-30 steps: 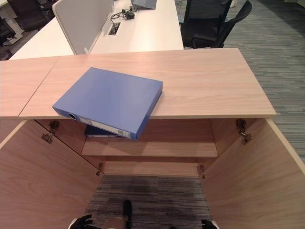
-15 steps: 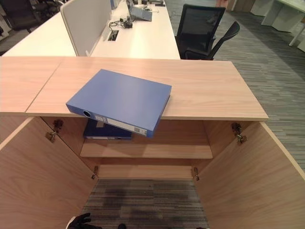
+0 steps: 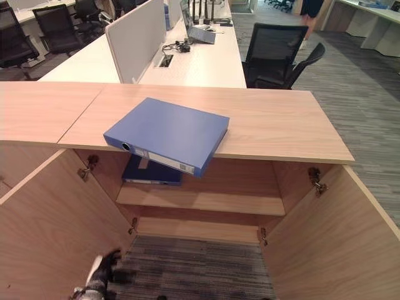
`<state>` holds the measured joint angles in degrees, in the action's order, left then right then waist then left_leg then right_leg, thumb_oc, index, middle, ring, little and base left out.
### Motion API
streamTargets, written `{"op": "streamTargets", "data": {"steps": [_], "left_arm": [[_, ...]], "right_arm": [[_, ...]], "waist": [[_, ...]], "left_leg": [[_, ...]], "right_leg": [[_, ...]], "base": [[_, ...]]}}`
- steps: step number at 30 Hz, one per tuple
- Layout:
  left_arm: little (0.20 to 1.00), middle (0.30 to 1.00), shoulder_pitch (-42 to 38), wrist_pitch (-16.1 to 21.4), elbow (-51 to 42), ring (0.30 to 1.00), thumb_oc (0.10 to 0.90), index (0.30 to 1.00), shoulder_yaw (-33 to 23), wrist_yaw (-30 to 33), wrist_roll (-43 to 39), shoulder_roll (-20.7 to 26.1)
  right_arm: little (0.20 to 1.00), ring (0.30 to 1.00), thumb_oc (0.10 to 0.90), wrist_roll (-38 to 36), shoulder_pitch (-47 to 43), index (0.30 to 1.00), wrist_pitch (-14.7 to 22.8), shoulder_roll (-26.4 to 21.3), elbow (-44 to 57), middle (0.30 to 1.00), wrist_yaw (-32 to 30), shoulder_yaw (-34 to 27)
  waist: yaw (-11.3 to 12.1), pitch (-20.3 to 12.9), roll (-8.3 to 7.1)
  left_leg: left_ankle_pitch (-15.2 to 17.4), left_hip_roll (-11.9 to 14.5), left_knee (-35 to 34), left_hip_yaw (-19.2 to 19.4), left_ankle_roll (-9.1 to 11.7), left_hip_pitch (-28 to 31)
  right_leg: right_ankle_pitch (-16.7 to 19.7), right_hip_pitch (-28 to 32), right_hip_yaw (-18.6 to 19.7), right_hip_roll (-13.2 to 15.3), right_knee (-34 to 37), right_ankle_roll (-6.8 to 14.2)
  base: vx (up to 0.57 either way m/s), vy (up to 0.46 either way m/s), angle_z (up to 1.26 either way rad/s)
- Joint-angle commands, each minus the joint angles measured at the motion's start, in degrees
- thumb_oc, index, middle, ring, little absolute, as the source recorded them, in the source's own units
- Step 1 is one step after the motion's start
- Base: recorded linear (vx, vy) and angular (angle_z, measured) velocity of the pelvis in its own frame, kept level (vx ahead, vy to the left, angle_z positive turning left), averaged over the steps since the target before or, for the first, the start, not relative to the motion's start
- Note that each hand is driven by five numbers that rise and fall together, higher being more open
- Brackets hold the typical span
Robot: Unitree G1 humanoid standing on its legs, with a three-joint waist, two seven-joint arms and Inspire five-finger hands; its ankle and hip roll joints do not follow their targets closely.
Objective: Put the empty folder in the office cabinet
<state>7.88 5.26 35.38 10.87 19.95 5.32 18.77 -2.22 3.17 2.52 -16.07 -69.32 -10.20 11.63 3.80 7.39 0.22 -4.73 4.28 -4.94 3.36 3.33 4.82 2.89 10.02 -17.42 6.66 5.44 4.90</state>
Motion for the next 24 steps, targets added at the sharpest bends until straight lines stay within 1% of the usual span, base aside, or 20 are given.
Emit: {"op": "streamTargets", "data": {"steps": [1,3,4,5,6,8,9,10,13,15,19,24], "left_arm": [[0.900,0.900,-2.20,3.48,-7.40,0.900,0.800,0.900,-2.96,11.39,12.37,5.27],[0.900,0.900,-0.42,3.44,-11.70,0.900,0.800,0.900,-3.69,14.10,16.51,5.97],[0.900,0.900,-0.42,3.44,-11.70,0.900,0.800,0.900,-3.69,14.10,16.51,5.97],[0.900,0.900,1.22,3.02,-14.83,0.900,0.800,0.900,-4.86,16.21,18.90,6.25],[0.900,0.900,1.56,2.68,-15.58,0.900,0.800,0.900,-5.00,17.20,20.57,6.73],[0.900,0.900,2.48,1.73,-18.17,0.900,0.800,0.900,-5.26,18.65,24.59,8.36],[0.900,0.900,2.71,1.60,-18.45,0.900,0.800,0.900,-5.36,18.59,24.72,8.39],[0.900,0.900,3.90,0.96,-21.81,0.900,0.800,0.900,-6.46,19.36,27.99,10.04],[0.900,0.900,4.59,0.12,-26.76,0.900,0.800,0.900,-8.23,19.63,31.71,11.78],[0.900,0.900,4.22,0.42,-30.11,0.900,0.800,0.900,-8.95,19.73,34.24,13.43],[0.900,0.900,3.24,0.26,-36.45,0.900,0.800,0.900,-10.00,19.82,39.49,17.59],[0.900,0.900,1.56,1.35,-42.67,0.900,0.800,0.900,-11.45,18.27,41.42,22.02]], "right_arm": [[0.900,0.900,0.800,1.57,-2.53,0.900,3.35,-1.57,-0.31,0.900,-4.40,-2.12],[0.900,0.900,0.800,1.91,-1.94,0.900,3.46,-1.10,-0.77,0.900,-4.98,-2.50],[0.900,0.900,0.800,1.91,-1.94,0.900,3.46,-1.10,-0.77,0.900,-4.98,-2.50],[0.900,0.900,0.800,2.08,-1.65,0.900,3.49,-0.51,-1.03,0.900,-5.24,-2.27],[0.900,0.900,0.800,2.04,-1.63,0.900,3.51,-0.23,-1.12,0.900,-5.41,-2.19],[0.900,0.900,0.800,1.85,-1.64,0.900,3.53,0.07,-1.24,0.900,-5.51,-1.97],[0.900,0.900,0.800,1.85,-1.61,0.900,3.53,0.14,-1.25,0.900,-5.52,-1.92],[0.900,0.900,0.800,1.70,-1.59,0.900,3.40,0.44,-1.10,0.900,-5.40,-1.70],[0.900,0.900,0.800,2.09,-1.94,0.900,2.96,0.25,-0.96,0.900,-5.20,-1.16],[0.900,0.900,0.800,2.42,-2.14,0.900,2.79,0.03,-0.85,0.900,-4.98,-0.79],[0.900,0.900,0.800,3.22,-2.12,0.900,2.64,-0.73,-0.56,0.900,-4.56,-0.22],[0.900,0.900,0.800,4.24,-2.35,0.900,2.15,-2.00,-0.18,0.900,-3.84,0.28]], "waist": [[1.58,1.12,-1.13],[1.94,0.88,-1.26],[1.94,0.88,-1.26],[2.16,0.75,-1.41],[2.34,0.78,-1.35],[2.60,0.84,-1.33],[2.59,0.84,-1.39],[2.91,0.93,-1.30],[3.25,0.99,-1.14],[3.31,1.07,-0.92],[3.03,1.20,-0.49],[2.50,1.69,0.35]], "left_leg": [[6.59,-2.15,-0.06,-1.47,0.55,1.57],[6.69,-2.05,-0.06,-1.60,0.61,1.56],[6.69,-2.05,-0.06,-1.60,0.61,1.56],[6.73,-1.97,-0.06,-1.78,0.67,1.67],[6.76,-1.95,-0.06,-1.86,0.69,1.70],[6.85,-1.95,-0.06,-2.06,0.73,1.82],[6.86,-1.94,-0.06,-2.06,0.74,1.87],[6.94,-1.85,-0.06,-2.22,0.79,1.92],[6.99,-1.79,-0.06,-2.34,0.92,1.86],[6.98,-1.73,-0.06,-2.36,0.99,1.79],[7.06,-1.66,-0.06,-2.33,1.16,1.77],[6.94,-1.49,-0.06,-2.06,1.36,1.65]], "right_leg": [[-6.99,0.25,2.52,-1.11,-0.79,1.81],[-6.99,0.41,2.59,-1.16,-0.60,1.97],[-6.99,0.41,2.59,-1.16,-0.60,1.97],[-7.08,0.60,2.78,-1.21,-0.49,1.99],[-7.12,0.65,2.74,-1.23,-0.48,1.97],[-7.16,0.77,2.71,-1.35,-0.49,1.90],[-7.18,0.82,2.71,-1.35,-0.48,1.90],[-7.19,0.85,2.63,-1.42,-0.49,1.88],[-7.23,0.73,2.64,-1.49,-0.44,1.89],[-7.25,0.63,2.59,-1.54,-0.44,1.91],[-7.26,0.48,2.72,-1.64,-0.44,1.91],[-7.20,0.15,2.86,-1.77,-0.48,1.88]], "base": [[0.02,-0.020,0.10],[0.02,-0.016,0.05],[0.00,0.000,0.00],[0.00,0.000,0.00],[0.00,0.000,0.00],[0.00,0.000,0.00],[0.00,0.000,0.00],[0.00,0.000,0.00],[0.00,0.000,0.00],[-0.01,-0.017,0.04],[0.00,-0.005,0.01],[-0.01,-0.001,-0.01]]}}
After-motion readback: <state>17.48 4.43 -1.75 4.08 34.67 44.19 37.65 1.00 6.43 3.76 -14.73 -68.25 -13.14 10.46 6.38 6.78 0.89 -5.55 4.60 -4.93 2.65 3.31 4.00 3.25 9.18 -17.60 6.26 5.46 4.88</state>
